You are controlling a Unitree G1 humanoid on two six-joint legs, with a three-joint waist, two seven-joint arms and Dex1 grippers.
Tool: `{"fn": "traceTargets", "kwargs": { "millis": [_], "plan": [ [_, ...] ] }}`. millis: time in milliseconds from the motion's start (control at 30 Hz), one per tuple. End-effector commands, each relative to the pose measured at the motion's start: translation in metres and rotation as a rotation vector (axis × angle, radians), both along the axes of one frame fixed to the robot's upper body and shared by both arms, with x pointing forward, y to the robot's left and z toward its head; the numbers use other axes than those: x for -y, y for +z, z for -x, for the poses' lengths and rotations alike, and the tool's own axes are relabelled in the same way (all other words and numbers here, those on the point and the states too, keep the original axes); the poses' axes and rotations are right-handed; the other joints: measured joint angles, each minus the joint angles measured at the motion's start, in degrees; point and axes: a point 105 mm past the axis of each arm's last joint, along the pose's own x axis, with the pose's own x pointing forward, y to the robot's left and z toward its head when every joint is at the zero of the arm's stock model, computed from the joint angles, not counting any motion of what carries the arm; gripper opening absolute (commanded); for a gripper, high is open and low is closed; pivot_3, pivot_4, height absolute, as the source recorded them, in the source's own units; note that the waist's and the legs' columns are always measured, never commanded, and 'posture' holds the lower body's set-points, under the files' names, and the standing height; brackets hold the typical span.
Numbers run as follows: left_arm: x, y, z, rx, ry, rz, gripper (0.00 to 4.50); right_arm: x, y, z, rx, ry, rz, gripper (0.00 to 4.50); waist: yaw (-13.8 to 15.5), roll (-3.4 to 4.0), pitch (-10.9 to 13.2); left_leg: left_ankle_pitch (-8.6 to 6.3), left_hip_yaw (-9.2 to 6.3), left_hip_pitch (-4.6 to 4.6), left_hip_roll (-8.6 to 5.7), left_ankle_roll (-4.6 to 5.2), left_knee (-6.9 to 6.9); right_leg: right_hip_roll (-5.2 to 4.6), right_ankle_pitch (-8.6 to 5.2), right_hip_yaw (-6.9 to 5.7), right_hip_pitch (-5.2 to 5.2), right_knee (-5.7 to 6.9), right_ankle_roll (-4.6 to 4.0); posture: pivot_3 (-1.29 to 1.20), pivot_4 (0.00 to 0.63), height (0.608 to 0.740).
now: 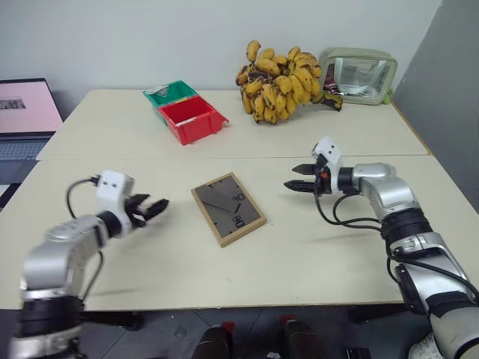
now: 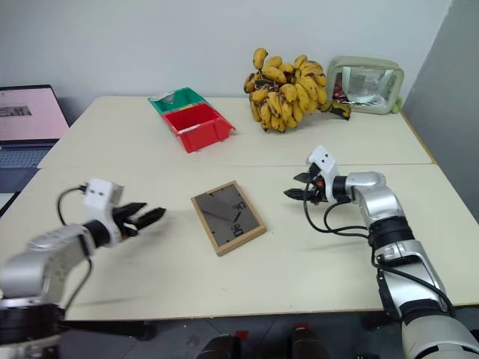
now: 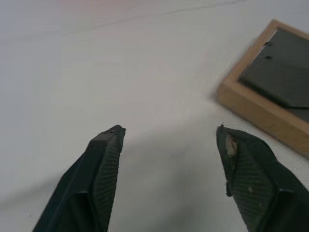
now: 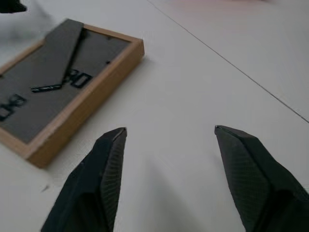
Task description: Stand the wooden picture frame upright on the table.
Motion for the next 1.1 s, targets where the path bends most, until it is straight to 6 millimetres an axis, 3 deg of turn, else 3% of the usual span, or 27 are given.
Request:
{"fn": "traceTargets", "kwargs": {
  "millis": [33, 200, 400, 567, 833, 1100],
  "plan": [
    [0.006, 0.023, -0.007, 0.112, 0.085, -0.055, 2.19, -0.01, 0.003, -0.006, 0.084, -0.026, 0.01, 2.06, 0.11, -0.03, -0.02, 0.0, 0.0, 0.0, -0.01, 0.0, 0.0, 0.0, 0.0, -0.02, 0.0, 0.02, 0.0, 0.0, 0.15, 0.74],
    [0.019, -0.002, -0.017, 0.063, 0.171, -0.029, 1.21, -0.042, -0.028, -0.004, 0.088, -0.03, 0.051, 1.18, -0.02, -0.05, -0.08, 0.0, 0.06, 0.08, -0.03, 0.0, -0.02, 0.0, 0.0, 0.01, 0.03, 0.05, 0.0, 0.0, 0.15, 0.74],
    [0.048, -0.026, -0.021, -0.013, 0.122, -0.042, 0.49, -0.066, -0.041, 0.002, 0.076, -0.033, 0.046, 1.18, -0.07, -0.06, -0.09, 0.01, 0.05, 0.07, -0.03, -0.01, -0.02, 0.0, 0.0, 0.02, 0.0, 0.14, 0.0, 0.0, 0.15, 0.74],
    [0.093, -0.024, -0.027, -0.025, -0.026, -0.013, 0.49, -0.079, -0.037, 0.021, 0.063, 0.014, 0.005, 1.18, 0.41, -0.06, -0.1, 0.01, 0.03, 0.11, -0.07, -0.01, -0.01, 0.02, 0.0, -0.05, 0.06, 0.18, 0.0, 0.0, 0.15, 0.74],
    [0.143, -0.035, -0.023, -0.072, -0.202, -0.008, 0.49, -0.062, -0.033, 0.057, 0.018, 0.009, 0.002, 1.18, 1.34, -0.05, -0.12, 0.01, -0.02, 0.08, -0.16, -0.02, 0.0, 0.01, 0.0, -0.05, 0.08, 0.14, 0.01, 0.0, 0.15, 0.74],
    [0.173, -0.042, -0.009, -0.109, -0.313, 0.005, 0.49, -0.011, -0.039, 0.05, 0.034, -0.155, 0.091, 1.18, 1.54, -0.01, -0.17, 0.02, -0.04, 0.12, -0.27, -0.01, 0.01, 0.01, -0.01, -0.15, 0.22, 0.04, 0.02, 0.0, 0.15, 0.74]
  ]
}}
